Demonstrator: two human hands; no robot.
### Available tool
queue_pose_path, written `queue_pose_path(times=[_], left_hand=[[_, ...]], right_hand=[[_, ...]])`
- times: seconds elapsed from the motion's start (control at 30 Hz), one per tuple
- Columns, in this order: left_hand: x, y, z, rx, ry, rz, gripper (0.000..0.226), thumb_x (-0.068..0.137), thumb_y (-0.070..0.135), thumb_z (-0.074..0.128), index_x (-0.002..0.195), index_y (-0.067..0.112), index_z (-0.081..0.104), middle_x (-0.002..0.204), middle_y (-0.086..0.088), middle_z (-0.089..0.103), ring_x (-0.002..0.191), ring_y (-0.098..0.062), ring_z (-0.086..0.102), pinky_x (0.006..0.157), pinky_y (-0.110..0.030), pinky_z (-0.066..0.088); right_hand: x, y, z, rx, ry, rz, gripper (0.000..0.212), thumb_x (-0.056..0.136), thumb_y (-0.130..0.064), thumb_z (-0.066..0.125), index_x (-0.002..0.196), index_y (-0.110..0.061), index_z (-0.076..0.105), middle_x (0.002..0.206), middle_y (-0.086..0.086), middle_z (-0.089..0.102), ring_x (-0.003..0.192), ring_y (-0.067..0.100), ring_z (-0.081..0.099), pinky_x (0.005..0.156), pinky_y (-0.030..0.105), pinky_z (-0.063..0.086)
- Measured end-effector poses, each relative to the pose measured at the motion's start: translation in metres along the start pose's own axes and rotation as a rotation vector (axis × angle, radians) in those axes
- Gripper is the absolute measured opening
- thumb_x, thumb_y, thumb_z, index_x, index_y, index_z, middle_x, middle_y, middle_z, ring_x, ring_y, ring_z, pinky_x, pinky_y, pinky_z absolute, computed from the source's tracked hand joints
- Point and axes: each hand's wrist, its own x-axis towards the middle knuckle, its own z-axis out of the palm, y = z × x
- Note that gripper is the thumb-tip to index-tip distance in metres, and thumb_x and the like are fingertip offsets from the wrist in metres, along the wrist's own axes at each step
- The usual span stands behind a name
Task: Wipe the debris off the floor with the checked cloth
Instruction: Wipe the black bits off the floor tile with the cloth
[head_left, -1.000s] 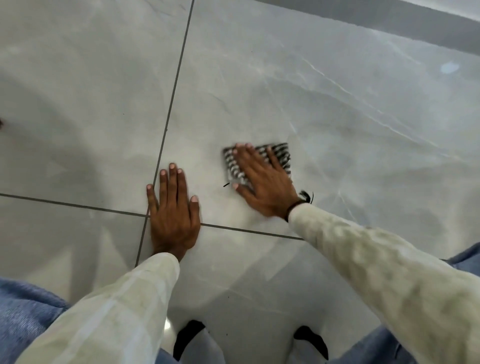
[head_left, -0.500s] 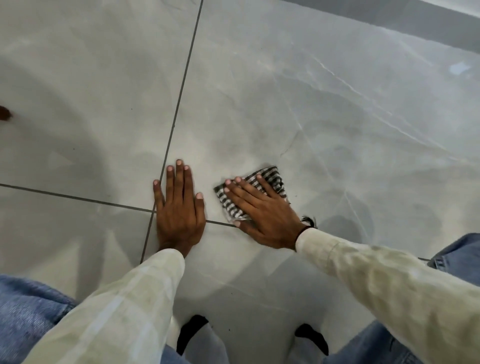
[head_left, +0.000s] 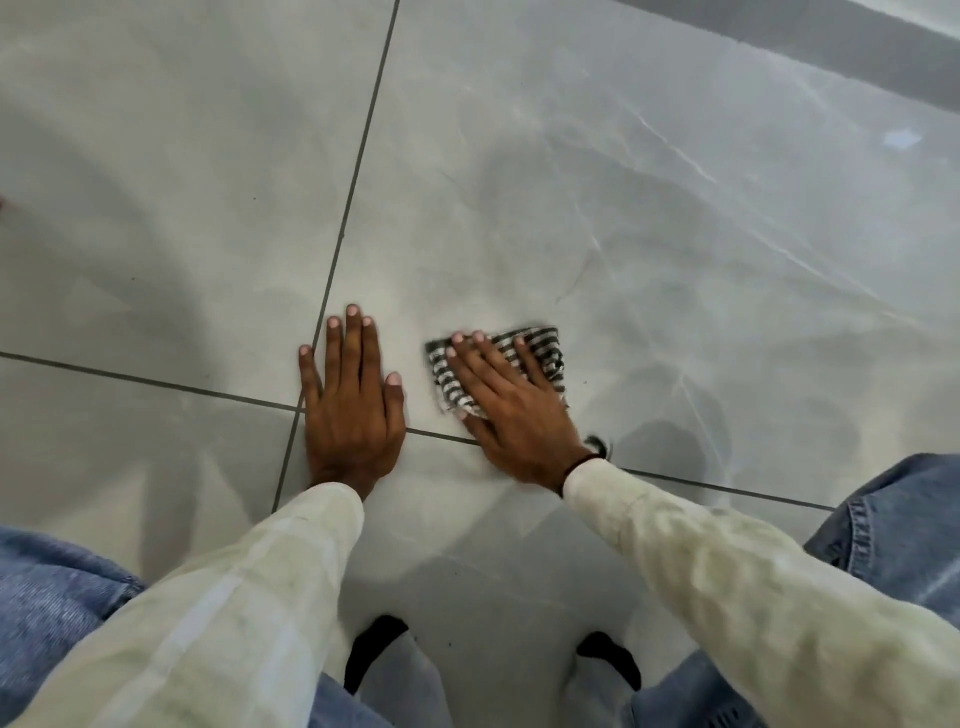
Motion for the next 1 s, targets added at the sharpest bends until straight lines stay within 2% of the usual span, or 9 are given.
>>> queue_pose_path(times=[0.23,0.47,0.57,0.63,0.7,0.77,0.83,0.9,1.0], left_hand=[[0.000,0.001,0.001,-0.018,-0.021,-0.011,0.067,0.110,0.033,0.022,0.172,0.009,0.010,0.183,-0.011,0.010,0.170,-0.028,0.011,0.137,-0.058,0.013],[0.002,0.001,0.000,0.006,-0.039,-0.007,0.069,0.110,0.034,0.025,0.172,0.009,0.008,0.183,-0.010,0.008,0.170,-0.029,0.011,0.136,-0.059,0.013],[0.001,0.004,-0.005,0.010,-0.090,-0.012,0.070,0.109,0.032,0.029,0.172,0.008,0.010,0.183,-0.012,0.009,0.170,-0.030,0.011,0.136,-0.060,0.012],[0.005,0.010,-0.012,-0.039,-0.176,-0.043,0.070,0.109,0.029,0.031,0.172,0.007,0.012,0.183,-0.013,0.007,0.170,-0.033,0.008,0.135,-0.062,0.007],[0.013,0.024,-0.031,-0.237,-0.296,-0.143,0.067,0.111,0.026,0.034,0.172,0.008,0.012,0.183,-0.012,0.001,0.171,-0.033,0.000,0.134,-0.063,-0.001],[0.022,0.048,-0.071,-0.632,-0.369,-0.282,0.059,0.113,0.022,0.039,0.170,0.010,0.025,0.182,-0.010,0.012,0.171,-0.029,0.007,0.138,-0.056,0.004],[0.027,0.074,-0.122,-1.013,-0.343,-0.461,0.050,0.113,0.022,0.043,0.162,0.014,0.046,0.173,-0.010,0.040,0.164,-0.025,0.035,0.136,-0.047,0.024],[0.031,0.094,-0.183,-1.223,-0.334,-0.609,0.043,0.112,0.029,0.046,0.150,0.020,0.063,0.153,-0.007,0.066,0.144,-0.023,0.061,0.126,-0.045,0.044],[0.025,0.110,-0.274,-1.320,-0.359,-0.663,0.040,0.110,0.039,0.047,0.135,0.025,0.074,0.128,-0.001,0.081,0.123,-0.020,0.074,0.114,-0.047,0.056]], right_hand=[[-0.034,0.050,-0.021,0.043,0.020,0.746,0.068,0.107,-0.031,0.043,0.167,-0.004,0.026,0.177,0.018,0.022,0.165,0.041,0.019,0.133,0.061,0.016],[-0.035,-0.026,-0.022,0.162,-0.154,0.788,0.065,0.111,-0.030,0.034,0.169,-0.007,0.017,0.180,0.014,0.013,0.167,0.036,0.014,0.131,0.054,0.025],[-0.013,-0.037,-0.036,0.317,-0.080,0.767,0.055,0.111,-0.033,0.039,0.163,-0.012,0.039,0.168,0.016,0.045,0.153,0.038,0.044,0.117,0.047,0.043],[0.004,-0.040,-0.053,0.522,0.021,0.822,0.039,0.111,-0.041,0.041,0.132,-0.020,0.065,0.116,0.009,0.079,0.118,0.040,0.070,0.088,0.042,0.050],[0.019,-0.039,-0.079,0.799,0.023,0.892,0.039,0.110,-0.047,0.044,0.095,-0.018,0.066,0.082,0.000,0.074,0.100,0.039,0.073,0.077,0.038,0.047],[0.029,-0.040,-0.107,1.217,-0.032,1.007,0.042,0.109,-0.045,0.050,0.106,-0.009,0.072,0.106,0.012,0.080,0.110,0.039,0.073,0.091,0.043,0.059],[0.032,-0.048,-0.140,1.532,-0.114,1.076,0.044,0.109,-0.042,0.053,0.128,-0.006,0.070,0.127,0.018,0.078,0.117,0.037,0.075,0.098,0.048,0.063],[0.030,-0.059,-0.184,1.628,-0.177,1.055,0.045,0.108,-0.045,0.053,0.132,-0.012,0.069,0.129,0.015,0.078,0.118,0.034,0.075,0.094,0.046,0.062],[0.018,-0.081,-0.268,1.669,-0.275,1.020,0.053,0.102,-0.060,0.054,0.130,-0.019,0.074,0.128,0.008,0.080,0.119,0.029,0.075,0.095,0.043,0.061]])
